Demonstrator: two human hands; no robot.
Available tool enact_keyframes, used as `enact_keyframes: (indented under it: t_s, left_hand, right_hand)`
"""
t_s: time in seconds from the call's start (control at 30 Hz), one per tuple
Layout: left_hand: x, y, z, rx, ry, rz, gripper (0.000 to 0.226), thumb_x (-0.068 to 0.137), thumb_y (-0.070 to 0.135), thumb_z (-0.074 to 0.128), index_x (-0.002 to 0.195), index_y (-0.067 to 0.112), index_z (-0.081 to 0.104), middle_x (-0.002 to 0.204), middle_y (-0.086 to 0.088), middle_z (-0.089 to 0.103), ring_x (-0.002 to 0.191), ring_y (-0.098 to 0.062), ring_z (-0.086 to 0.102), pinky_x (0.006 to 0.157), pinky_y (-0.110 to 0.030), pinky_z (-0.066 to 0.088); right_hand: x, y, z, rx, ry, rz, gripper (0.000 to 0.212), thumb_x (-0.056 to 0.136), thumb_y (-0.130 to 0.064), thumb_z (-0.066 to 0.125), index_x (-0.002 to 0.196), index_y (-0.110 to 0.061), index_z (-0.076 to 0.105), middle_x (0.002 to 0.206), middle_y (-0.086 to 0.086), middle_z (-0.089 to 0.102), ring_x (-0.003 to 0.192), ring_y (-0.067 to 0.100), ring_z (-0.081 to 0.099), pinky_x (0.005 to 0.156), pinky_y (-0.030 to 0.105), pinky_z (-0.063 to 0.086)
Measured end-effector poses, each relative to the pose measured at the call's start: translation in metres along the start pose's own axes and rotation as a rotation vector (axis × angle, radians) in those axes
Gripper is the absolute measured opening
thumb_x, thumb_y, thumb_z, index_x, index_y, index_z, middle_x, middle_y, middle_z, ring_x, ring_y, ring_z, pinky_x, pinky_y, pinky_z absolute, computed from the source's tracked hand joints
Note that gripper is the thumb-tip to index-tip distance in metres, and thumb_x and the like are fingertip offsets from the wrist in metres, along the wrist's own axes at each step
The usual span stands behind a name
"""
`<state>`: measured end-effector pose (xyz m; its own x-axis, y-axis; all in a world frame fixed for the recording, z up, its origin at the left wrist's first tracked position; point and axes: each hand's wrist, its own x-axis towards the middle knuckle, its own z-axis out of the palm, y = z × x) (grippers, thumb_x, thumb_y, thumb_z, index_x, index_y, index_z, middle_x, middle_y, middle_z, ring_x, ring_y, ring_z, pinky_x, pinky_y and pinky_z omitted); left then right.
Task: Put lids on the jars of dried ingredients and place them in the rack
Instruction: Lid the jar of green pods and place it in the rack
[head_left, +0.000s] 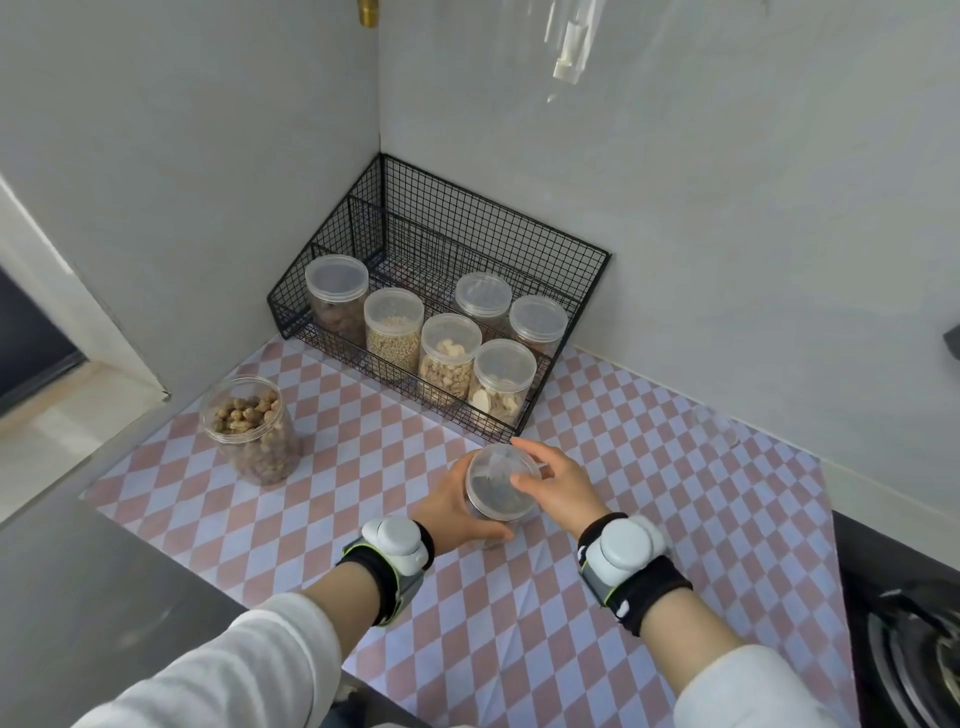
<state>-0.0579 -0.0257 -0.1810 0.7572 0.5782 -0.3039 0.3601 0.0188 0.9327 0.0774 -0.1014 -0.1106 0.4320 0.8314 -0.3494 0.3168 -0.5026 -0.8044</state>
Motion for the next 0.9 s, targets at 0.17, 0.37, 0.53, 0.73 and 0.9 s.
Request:
enact_keyframes:
  t_s: [0.17,0.37,0.53,0.73,0.9]
  left_hand:
    - [0.004,-0.006,0.0,-0.002,-0.006,-0.007,0.104,0.058,0.025,0.086,0.142,0.024,0.024,0.134,0.006,0.044,0.127,-0.014,0.043,0.105,-0.032,0.037]
    - [0.006,-0.007,0.001,0.04,0.014,0.003,0.108,0.048,0.04,0.083,0.139,0.025,0.028,0.133,0.004,0.048,0.124,-0.012,0.047,0.104,-0.037,0.043]
    - [0.008,-0.005,0.002,0.11,0.029,0.037,0.099,0.053,0.039,0.08,0.138,0.027,0.031,0.135,0.004,0.047,0.123,-0.011,0.049,0.102,-0.038,0.046]
    - [0.008,-0.007,0.0,0.145,0.031,0.03,0.103,0.049,0.043,0.081,0.138,0.025,0.031,0.134,0.004,0.048,0.121,-0.011,0.051,0.102,-0.038,0.046]
    - [0.006,-0.006,-0.001,0.189,-0.002,0.039,0.107,0.051,0.05,0.079,0.141,0.024,0.028,0.14,0.004,0.043,0.126,-0.012,0.046,0.105,-0.036,0.043]
  right_hand:
    - [-0.001,0.004,0.004,0.046,0.069,-0.002,0.043,0.083,-0.011,0.063,0.123,-0.025,0.057,0.126,0.003,0.056,0.101,0.017,0.054,0.091,0.028,0.047]
    - [-0.001,-0.003,0.01,-0.167,0.075,0.018,0.045,0.087,-0.021,0.056,0.131,-0.023,0.047,0.134,0.006,0.047,0.117,0.02,0.049,0.099,0.032,0.043]
    - [-0.01,-0.017,0.011,-0.462,-0.074,-0.077,0.082,0.08,-0.04,0.064,0.145,-0.017,0.021,0.151,0.001,0.016,0.14,0.021,0.02,0.112,0.036,0.028]
    - [-0.012,-0.023,0.012,-0.707,-0.062,-0.177,0.089,0.072,-0.051,0.067,0.143,-0.018,0.024,0.142,0.001,0.033,0.132,0.021,0.031,0.105,0.036,0.037]
    - [-0.012,-0.034,0.017,-0.957,0.086,-0.052,0.095,0.062,-0.084,0.045,0.129,-0.018,0.038,0.125,0.006,0.049,0.112,0.026,0.054,0.085,0.039,0.047]
